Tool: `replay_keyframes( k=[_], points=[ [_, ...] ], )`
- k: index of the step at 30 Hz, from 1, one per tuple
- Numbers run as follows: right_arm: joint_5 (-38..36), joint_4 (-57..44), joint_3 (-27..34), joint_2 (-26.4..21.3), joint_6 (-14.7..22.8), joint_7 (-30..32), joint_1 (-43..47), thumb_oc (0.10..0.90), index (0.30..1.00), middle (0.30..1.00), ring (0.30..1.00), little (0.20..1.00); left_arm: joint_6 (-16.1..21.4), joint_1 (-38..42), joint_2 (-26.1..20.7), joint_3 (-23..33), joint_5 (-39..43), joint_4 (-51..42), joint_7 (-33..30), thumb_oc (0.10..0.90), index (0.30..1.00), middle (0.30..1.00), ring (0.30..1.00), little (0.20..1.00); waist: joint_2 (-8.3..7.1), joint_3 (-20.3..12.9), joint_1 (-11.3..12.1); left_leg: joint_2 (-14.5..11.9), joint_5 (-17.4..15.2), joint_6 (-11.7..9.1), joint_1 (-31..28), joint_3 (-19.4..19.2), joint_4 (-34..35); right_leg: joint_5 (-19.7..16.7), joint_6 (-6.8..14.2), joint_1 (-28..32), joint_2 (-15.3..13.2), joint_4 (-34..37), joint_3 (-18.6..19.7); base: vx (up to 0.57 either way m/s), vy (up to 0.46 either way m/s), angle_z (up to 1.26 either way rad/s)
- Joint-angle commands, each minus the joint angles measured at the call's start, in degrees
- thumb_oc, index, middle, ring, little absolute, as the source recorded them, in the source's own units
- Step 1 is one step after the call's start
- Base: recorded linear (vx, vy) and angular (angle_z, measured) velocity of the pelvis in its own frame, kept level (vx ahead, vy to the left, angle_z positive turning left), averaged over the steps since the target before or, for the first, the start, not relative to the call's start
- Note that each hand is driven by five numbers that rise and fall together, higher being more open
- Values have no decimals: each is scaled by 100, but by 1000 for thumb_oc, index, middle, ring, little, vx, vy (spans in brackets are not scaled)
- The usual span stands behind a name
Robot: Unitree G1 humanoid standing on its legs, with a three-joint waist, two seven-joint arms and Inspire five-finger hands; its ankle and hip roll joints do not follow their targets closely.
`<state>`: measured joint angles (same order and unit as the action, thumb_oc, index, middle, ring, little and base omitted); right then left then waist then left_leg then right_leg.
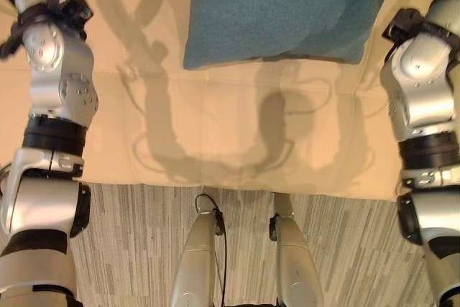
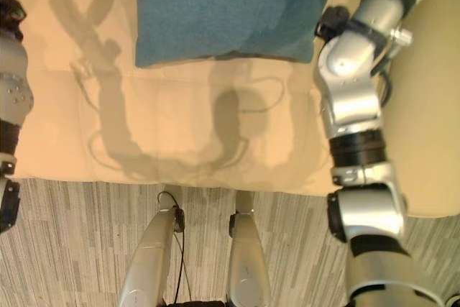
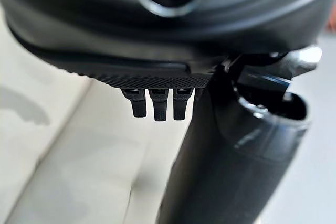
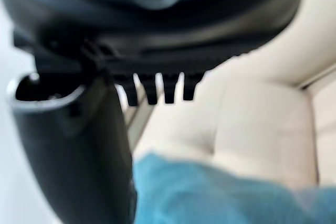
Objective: Pick up all the scattered cushions and arrange them neatly on the sofa.
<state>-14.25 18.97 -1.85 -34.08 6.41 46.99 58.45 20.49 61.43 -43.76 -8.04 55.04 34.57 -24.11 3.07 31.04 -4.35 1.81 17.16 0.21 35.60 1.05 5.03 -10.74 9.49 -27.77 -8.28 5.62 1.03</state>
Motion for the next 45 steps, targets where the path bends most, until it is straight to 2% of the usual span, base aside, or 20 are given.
replay_keyframes(
  k=[1,6,12,16,18,19,21,23,24,25,27,30,32,34,36,37,40,42,44,45],
  points=[
    [-295,-641,845,116,982,-49,-1036,800,900,900,900,900,702,-689,26,470,-189,-439,294,800,900,900,900,900,-22,-936,43,-40,-1568,-290,-346,-21,-17,601,259,247,-303,-62,260,22,-12,-11],
    [-624,-1118,2187,502,1451,-406,-2774,800,900,900,900,900,421,-2959,1012,1202,-504,-1155,872,800,900,900,900,900,-123,-1030,49,46,-2005,-141,-633,181,-822,882,67,812,-315,-409,334,10,24,10],
    [-601,-1180,2812,689,1502,-893,-4294,800,900,900,900,900,215,-5028,2045,1714,-758,-1323,1220,800,900,900,900,900,-168,-1380,99,154,-2423,19,-1206,252,-1397,1012,-21,1387,-310,-701,270,92,64,4],
    [-168,-746,2830,1191,1223,-1117,-5399,800,900,900,900,900,-106,-6615,2668,2085,-1245,-76,1601,800,900,900,900,900,-193,-1971,311,-20,-2382,102,-1962,-142,-966,51,182,1566,-408,-557,-375,41,27,-29],
    [-272,-436,2702,1357,1190,-1272,-5584,800,900,900,900,900,-338,-6794,2855,2275,-1121,582,1734,800,900,900,900,900,-200,-2068,474,-94,-2345,124,-2055,-261,-926,253,114,1788,-426,-867,-743,-71,-38,-46],
    [-478,-85,2648,1547,1112,-1625,-6019,800,900,900,900,900,-493,-6937,2887,2316,-1331,1377,1902,800,900,900,900,900,-202,-2282,518,-180,-2258,92,-2214,-317,-887,715,-22,2174,-407,-1293,-811,-95,-65,-22],
    [-557,224,2608,1601,1100,-1714,-6156,800,900,900,900,900,-604,-7011,2910,2364,-1489,1833,1918,800,900,900,900,900,-205,-2422,565,-169,-2179,85,-2265,-263,-862,1008,-77,2405,-347,-1639,-659,-80,-65,6],
    [-674,625,2388,1775,997,-1914,-6456,800,900,900,900,900,-708,-7130,2901,2088,-2365,2586,1712,800,900,900,900,900,-288,-2820,622,4,-2032,41,-2199,-36,-906,1033,-58,3045,-129,-2162,194,-144,-139,26],
    [-674,625,2388,1774,997,-1914,-6457,800,900,900,900,900,-708,-7132,2902,2088,-2365,2585,1711,800,900,900,900,900,-285,-2829,625,0,-2029,40,-2192,-37,-903,1029,-58,3036,-126,-2161,196,-244,-198,57],
    [-905,812,2264,1899,1045,-1862,-6594,800,900,900,900,900,-717,-7201,2935,1983,-2683,2665,1352,800,900,900,900,900,-374,-3000,645,237,-1839,17,-1993,309,-987,1100,-63,3524,179,-2068,1005,-305,-177,66],
    [-1165,1013,2027,1878,1045,-1886,-6531,800,900,900,900,900,-788,-7145,2927,1952,-2600,2766,1279,800,900,900,900,900,-374,-2912,775,370,-1506,-66,-1823,655,-904,1963,-429,3630,612,-1787,1432,-451,-219,105],
    [-1281,845,1717,1750,1048,-1920,-6369,800,900,900,900,900,-884,-6955,3036,1570,-2858,2982,1221,800,900,900,900,900,-183,-2649,864,167,-720,-489,-1493,1071,-197,2611,-892,3424,1076,-1517,1019,-591,-242,134],
    [-1173,618,1558,1694,1009,-1914,-6244,800,900,900,900,900,-913,-6862,3147,1485,-2923,3039,1170,800,900,900,900,900,-160,-2398,800,159,-862,-634,-1348,966,-111,2586,-979,3214,1102,-1533,755,-631,-96,103],
    [-1005,248,1344,1737,940,-1980,-6310,800,900,900,900,900,-1020,-6872,3298,1538,-2866,3278,1264,800,900,900,900,900,-262,-2261,700,111,-1321,-417,-1462,424,-408,2321,-888,3003,916,-1501,342,-648,8,89],
    [-837,-14,1268,1801,866,-2052,-6566,800,900,900,900,900,-1088,-6907,3404,1551,-2894,3356,1303,800,900,900,900,900,-329,-2349,480,-212,-1710,-179,-1804,-410,-1155,2043,-776,2840,646,-1313,-302,-396,30,71],
    [-835,-20,1268,1802,863,-2050,-6570,800,900,900,900,900,-1088,-6910,3404,1552,-2894,3355,1304,800,900,900,900,900,-320,-2356,475,-219,-1713,-179,-1785,-401,-1172,2031,-777,2836,655,-1302,-309,-267,34,121],
    [-622,81,1073,1789,762,-2229,-6725,800,900,900,900,900,-1103,-7007,3517,1539,-2840,3311,1377,800,900,900,900,900,-516,-2475,316,-650,-2584,-95,-2695,-857,-1989,1789,-783,2670,241,-1092,-1211,-364,113,147],
    [-606,117,986,1794,743,-2333,-6719,800,900,900,900,900,-1126,-7031,3527,1548,-2829,3324,1396,800,900,900,900,900,-528,-2517,322,-704,-2681,-119,-2983,-848,-1891,1771,-788,2658,194,-1070,-1392,-135,196,145],
    [-686,283,974,1662,778,-2677,-6780,800,900,900,900,900,-1155,-7148,3481,1596,-2939,3457,1472,800,900,900,900,900,-577,-2666,302,-967,-2623,-230,-3531,-1181,-1351,1725,-741,2708,39,-1014,-1963,-125,365,126],
    [-785,622,861,1651,756,-2761,-6764,800,900,900,900,900,-1186,-7032,3397,1435,-3033,3410,1507,800,900,900,900,900,-616,-2702,233,-1459,-2415,-370,-3460,-1994,-1225,1716,-656,2817,-222,-988,-2480,-22,215,135]
  ],
)
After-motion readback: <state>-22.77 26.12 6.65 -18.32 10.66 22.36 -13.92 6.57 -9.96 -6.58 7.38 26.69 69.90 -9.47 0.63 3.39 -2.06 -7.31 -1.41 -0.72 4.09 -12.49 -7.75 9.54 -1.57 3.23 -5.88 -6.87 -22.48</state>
